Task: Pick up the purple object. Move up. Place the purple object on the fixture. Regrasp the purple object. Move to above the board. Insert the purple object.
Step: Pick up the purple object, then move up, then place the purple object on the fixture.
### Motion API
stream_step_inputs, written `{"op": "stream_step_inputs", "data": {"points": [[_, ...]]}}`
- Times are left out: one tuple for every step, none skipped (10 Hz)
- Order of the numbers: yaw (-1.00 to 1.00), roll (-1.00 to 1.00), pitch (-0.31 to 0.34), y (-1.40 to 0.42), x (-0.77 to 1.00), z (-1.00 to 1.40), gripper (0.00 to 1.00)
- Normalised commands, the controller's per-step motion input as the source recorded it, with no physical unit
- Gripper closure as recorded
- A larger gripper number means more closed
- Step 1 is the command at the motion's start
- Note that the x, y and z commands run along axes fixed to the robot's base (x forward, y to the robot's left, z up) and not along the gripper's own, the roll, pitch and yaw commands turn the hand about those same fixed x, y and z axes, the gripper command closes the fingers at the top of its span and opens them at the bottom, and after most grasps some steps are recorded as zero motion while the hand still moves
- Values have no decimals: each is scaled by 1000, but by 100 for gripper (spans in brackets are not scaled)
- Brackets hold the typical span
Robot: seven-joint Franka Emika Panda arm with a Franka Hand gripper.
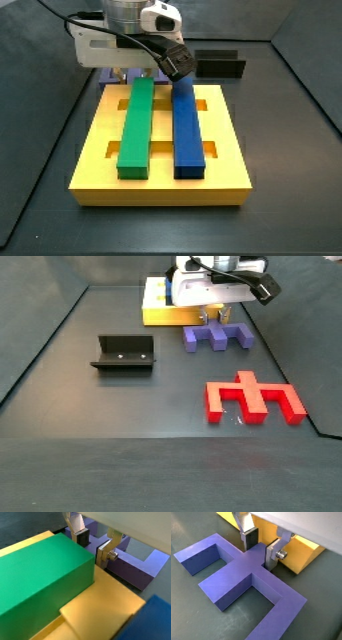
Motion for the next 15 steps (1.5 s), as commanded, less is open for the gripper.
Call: {"op": "stream_step_inputs", "data": {"points": [[0,0,0,0,0,0,100],[0,0,0,0,0,0,100],[0,0,0,0,0,833,100],[-13,-6,24,57,18,718,100],[-14,-32,32,42,-2,564,100],[0,-6,0,0,0,0,100],[0,-220,9,203,431,260,100],[0,-669,0,471,500,380,100],[-14,-877,-120,511,477,477,100],[-43,-900,-149,469,503,471,100],[-60,-977,-177,409,517,409,100],[-109,-969,-197,397,514,314,100],[-134,-914,-183,389,566,277,100],[-154,-831,-106,380,631,263,100],[-189,-629,0,357,680,209,100]]}}
